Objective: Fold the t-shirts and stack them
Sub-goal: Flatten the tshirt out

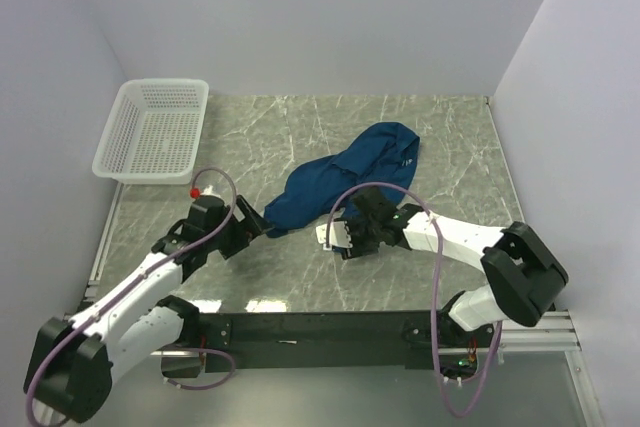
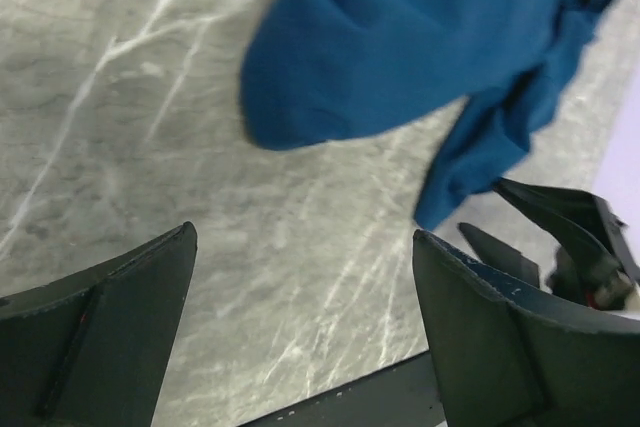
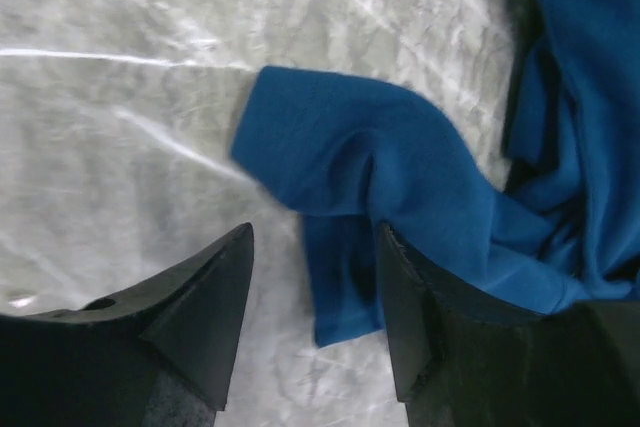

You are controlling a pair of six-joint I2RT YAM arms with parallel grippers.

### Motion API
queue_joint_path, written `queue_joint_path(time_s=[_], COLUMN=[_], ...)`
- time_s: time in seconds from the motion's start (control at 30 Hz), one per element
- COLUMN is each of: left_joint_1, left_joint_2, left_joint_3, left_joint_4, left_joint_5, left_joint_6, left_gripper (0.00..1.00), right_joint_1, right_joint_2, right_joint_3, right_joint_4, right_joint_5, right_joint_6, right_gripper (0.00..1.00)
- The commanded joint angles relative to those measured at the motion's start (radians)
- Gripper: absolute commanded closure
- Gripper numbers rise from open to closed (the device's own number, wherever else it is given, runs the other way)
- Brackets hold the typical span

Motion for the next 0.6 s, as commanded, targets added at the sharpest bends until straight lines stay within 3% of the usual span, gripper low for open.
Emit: queue_joint_path(time_s=[0.0, 0.17, 0.4, 0.5, 0.57], left_joint_1=[0.000, 0.000, 0.000, 0.000, 0.000], left_joint_2=[0.077, 0.207, 0.440, 0.531, 0.568], left_joint_3=[0.051, 0.064, 0.149, 0.189, 0.200], left_joint_4=[0.040, 0.151, 0.251, 0.258, 0.297], left_joint_5=[-0.030, -0.021, -0.010, 0.008, 0.033], left_joint_6=[-0.036, -0.030, 0.003, 0.024, 0.033], left_gripper=[0.06, 0.12, 0.21, 0.34, 0.49], right_joint_1=[0.014, 0.016, 0.013, 0.011, -0.004], right_joint_2=[0.044, 0.067, 0.074, 0.054, 0.026], right_joint_3=[0.076, 0.079, 0.061, 0.041, 0.035], right_joint_4=[0.077, 0.117, 0.181, 0.186, 0.171], right_joint_5=[0.057, 0.068, 0.042, 0.031, 0.014], right_joint_6=[-0.053, -0.029, 0.085, 0.103, 0.120], right_gripper=[0.42, 0.52, 0.85, 0.96, 1.00])
